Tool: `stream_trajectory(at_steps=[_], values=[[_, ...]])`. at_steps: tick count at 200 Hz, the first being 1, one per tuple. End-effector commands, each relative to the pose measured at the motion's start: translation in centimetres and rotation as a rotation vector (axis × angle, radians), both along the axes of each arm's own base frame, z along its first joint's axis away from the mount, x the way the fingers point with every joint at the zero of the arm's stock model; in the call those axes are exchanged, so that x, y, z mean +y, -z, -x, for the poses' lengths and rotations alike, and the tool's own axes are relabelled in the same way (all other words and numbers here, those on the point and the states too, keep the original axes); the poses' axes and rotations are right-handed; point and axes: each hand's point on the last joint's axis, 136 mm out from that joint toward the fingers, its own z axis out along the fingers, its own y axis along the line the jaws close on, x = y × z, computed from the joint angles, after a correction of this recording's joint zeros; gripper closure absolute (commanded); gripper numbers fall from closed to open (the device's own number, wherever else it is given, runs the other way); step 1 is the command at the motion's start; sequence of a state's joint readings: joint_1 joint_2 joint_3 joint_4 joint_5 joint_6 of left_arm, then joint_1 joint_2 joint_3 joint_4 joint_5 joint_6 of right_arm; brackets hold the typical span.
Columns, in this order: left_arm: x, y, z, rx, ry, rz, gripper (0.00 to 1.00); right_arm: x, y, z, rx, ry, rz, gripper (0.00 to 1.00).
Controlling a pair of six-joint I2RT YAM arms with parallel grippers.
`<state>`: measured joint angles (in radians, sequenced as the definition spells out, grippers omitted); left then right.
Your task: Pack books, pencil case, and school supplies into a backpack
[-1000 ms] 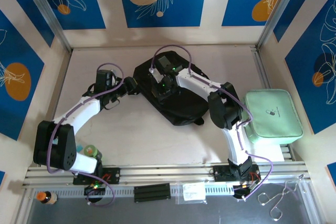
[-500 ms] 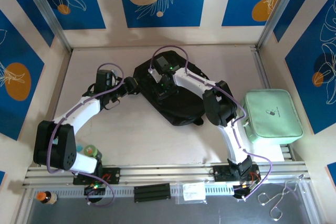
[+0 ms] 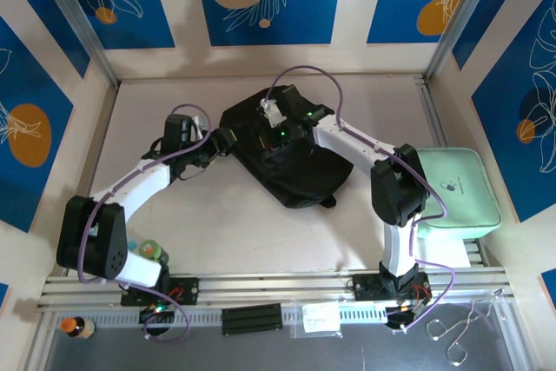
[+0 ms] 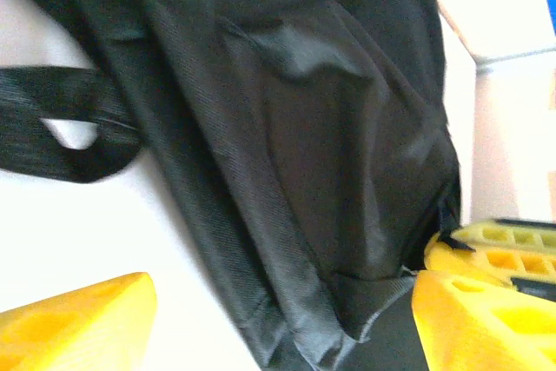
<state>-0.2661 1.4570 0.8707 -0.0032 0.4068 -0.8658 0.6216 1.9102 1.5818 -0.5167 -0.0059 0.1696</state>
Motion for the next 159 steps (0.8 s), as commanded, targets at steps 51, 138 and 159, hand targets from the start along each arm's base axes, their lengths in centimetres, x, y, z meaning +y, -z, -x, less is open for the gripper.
stream_trajectory(at_steps=[51, 138, 159], values=[[-8.7, -0.4, -1.7, 0.032, 0.18, 0.212, 0.57, 0.4, -2.3, 0.7, 0.015, 0.016, -0.138, 1.0], [-9.4, 1.6, -2.8, 0.077, 0.172, 0.192, 0.82, 0.1, -2.1, 0.9, 0.042, 0.028, -0.166, 1.0], [-9.5, 1.6, -3.1, 0.071, 0.168, 0.192, 0.94, -0.8, -1.5, 0.4, 0.031, 0.072, -0.13, 1.0]])
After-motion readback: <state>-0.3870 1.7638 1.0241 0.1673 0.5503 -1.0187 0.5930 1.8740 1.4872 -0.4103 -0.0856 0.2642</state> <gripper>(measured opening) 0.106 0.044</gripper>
